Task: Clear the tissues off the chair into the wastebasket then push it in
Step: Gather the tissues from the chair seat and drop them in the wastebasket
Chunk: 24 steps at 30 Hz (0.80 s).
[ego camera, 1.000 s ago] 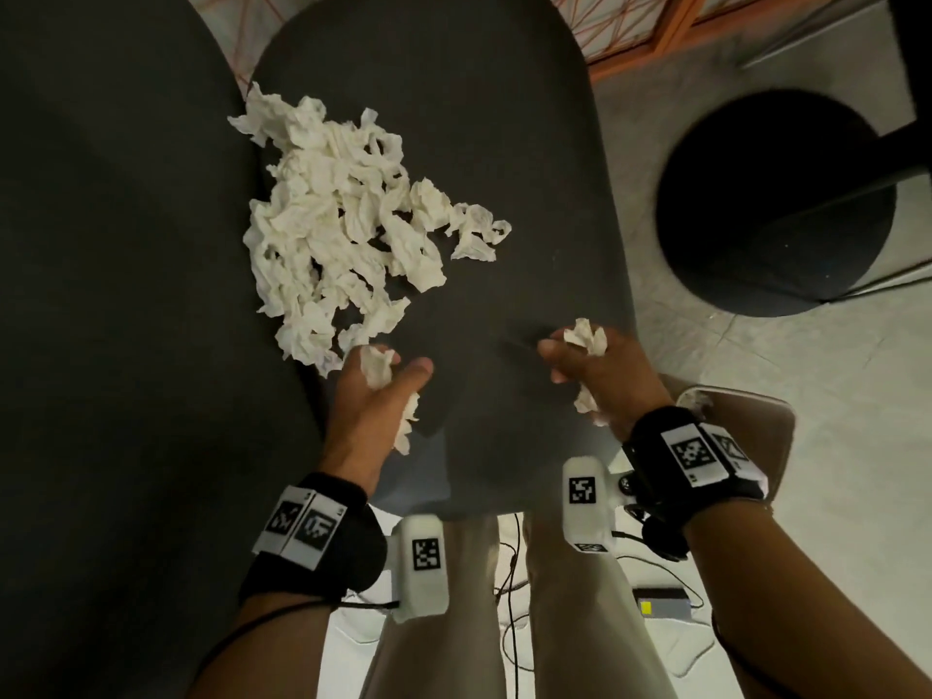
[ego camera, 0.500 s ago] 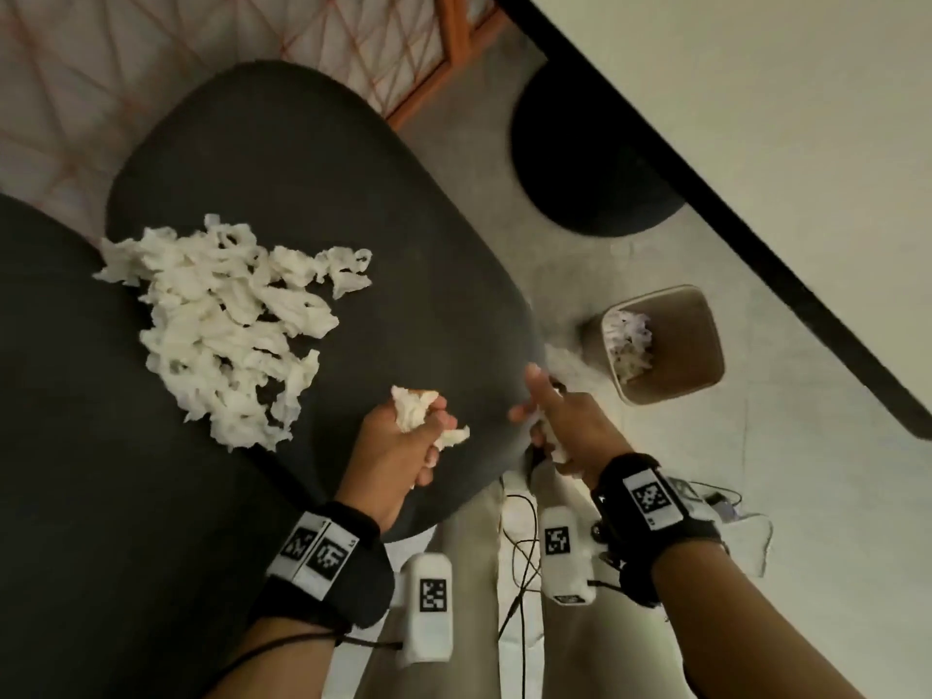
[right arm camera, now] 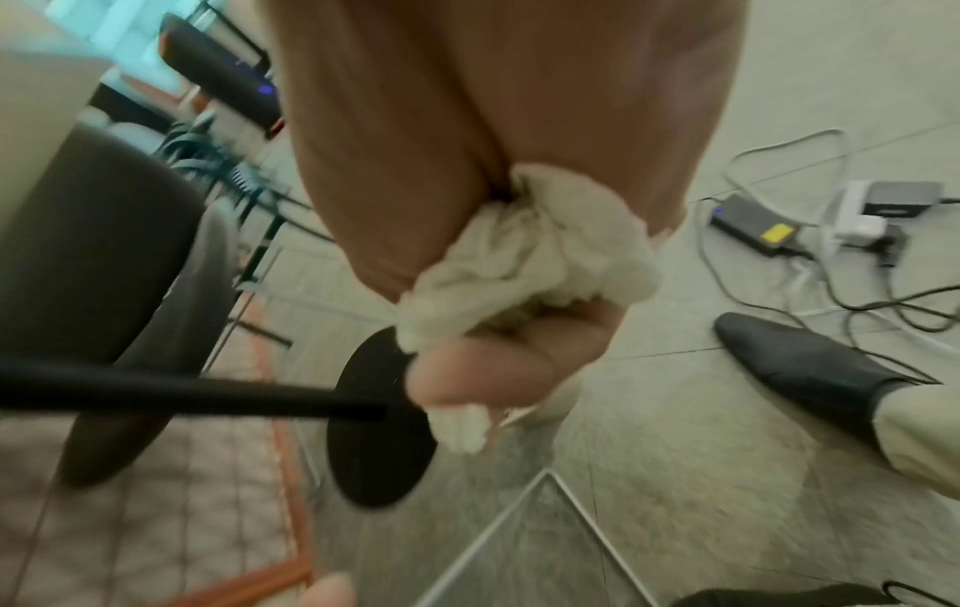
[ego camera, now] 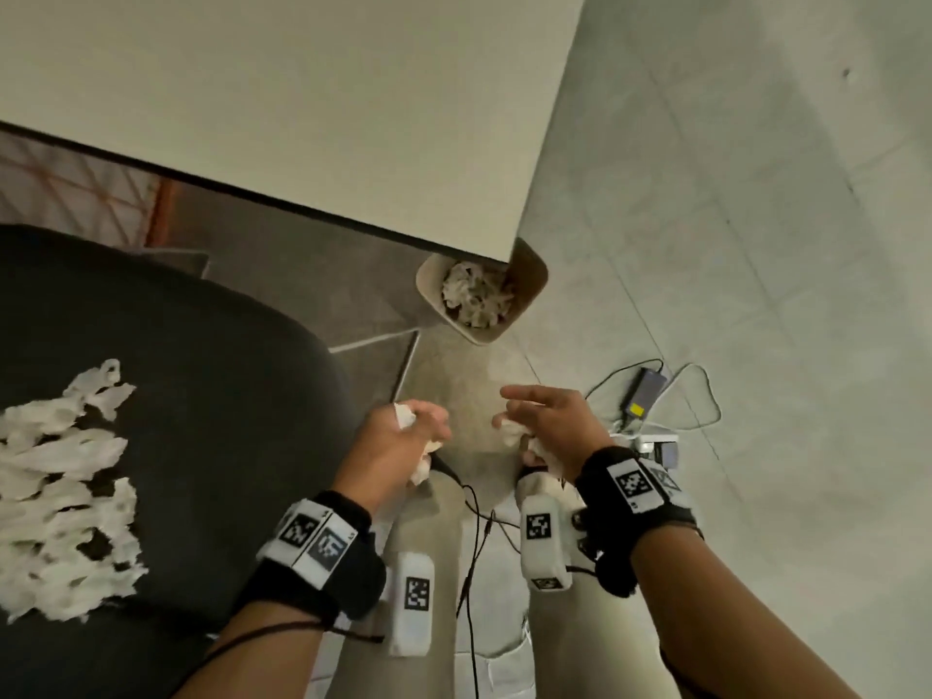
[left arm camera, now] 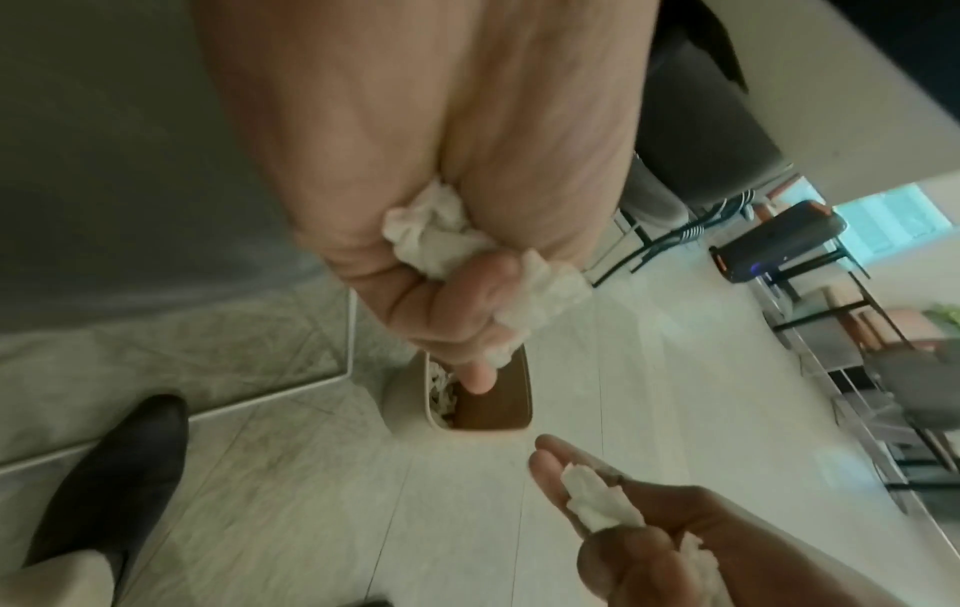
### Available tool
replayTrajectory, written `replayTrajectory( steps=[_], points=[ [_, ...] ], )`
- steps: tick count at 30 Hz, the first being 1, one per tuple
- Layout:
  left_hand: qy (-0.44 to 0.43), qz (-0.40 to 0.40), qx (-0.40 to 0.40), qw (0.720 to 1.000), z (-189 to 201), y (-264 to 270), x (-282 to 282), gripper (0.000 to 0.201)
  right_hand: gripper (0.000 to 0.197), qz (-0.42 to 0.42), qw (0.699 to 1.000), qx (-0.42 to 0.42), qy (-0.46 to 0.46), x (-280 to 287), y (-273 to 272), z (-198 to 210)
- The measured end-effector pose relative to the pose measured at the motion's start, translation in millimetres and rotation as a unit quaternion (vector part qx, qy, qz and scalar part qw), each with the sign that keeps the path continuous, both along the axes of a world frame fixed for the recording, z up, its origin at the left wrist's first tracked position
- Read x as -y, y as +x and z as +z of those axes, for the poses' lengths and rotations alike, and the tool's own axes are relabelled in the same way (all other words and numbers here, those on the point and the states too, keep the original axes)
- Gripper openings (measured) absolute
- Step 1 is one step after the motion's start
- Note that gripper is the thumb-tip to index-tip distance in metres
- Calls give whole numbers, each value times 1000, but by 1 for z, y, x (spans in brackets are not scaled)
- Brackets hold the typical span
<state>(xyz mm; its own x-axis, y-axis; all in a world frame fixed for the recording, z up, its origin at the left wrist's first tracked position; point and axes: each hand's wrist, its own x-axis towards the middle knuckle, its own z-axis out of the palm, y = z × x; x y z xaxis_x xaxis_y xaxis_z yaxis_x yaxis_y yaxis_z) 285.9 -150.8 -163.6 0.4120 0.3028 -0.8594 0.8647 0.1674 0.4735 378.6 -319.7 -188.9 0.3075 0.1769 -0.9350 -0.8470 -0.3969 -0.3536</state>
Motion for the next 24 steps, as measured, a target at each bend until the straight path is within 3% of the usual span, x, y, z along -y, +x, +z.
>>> replayTrajectory(
  steps=[3, 7, 11, 15, 20, 22, 24],
  points=[
    [18, -102, 21, 994, -17, 23, 38, 15, 27, -2, 999, 23, -27, 38, 12, -16],
    [90, -173, 8, 981, -43, 60, 85, 52, 60, -55, 993, 0, -101, 75, 29, -44],
    [145, -204, -32, 968, -85, 86, 105, 58, 64, -93, 988, -12, -123, 84, 33, -79],
    [211, -229, -48, 949, -131, 100, 99, 51, 46, -104, 992, -14, -64, 69, 40, -121],
    [144, -157, -33, 976, -187, 123, 62, 28, 13, -115, 992, -34, 36, 31, 69, -164],
    [143, -166, 0, 976, -202, 135, 48, 15, 3, -84, 995, -24, 52, 15, 83, -176],
    [167, -196, 39, 966, -218, 147, 34, 14, 14, -66, 995, 15, 68, -2, 98, -181]
  ],
)
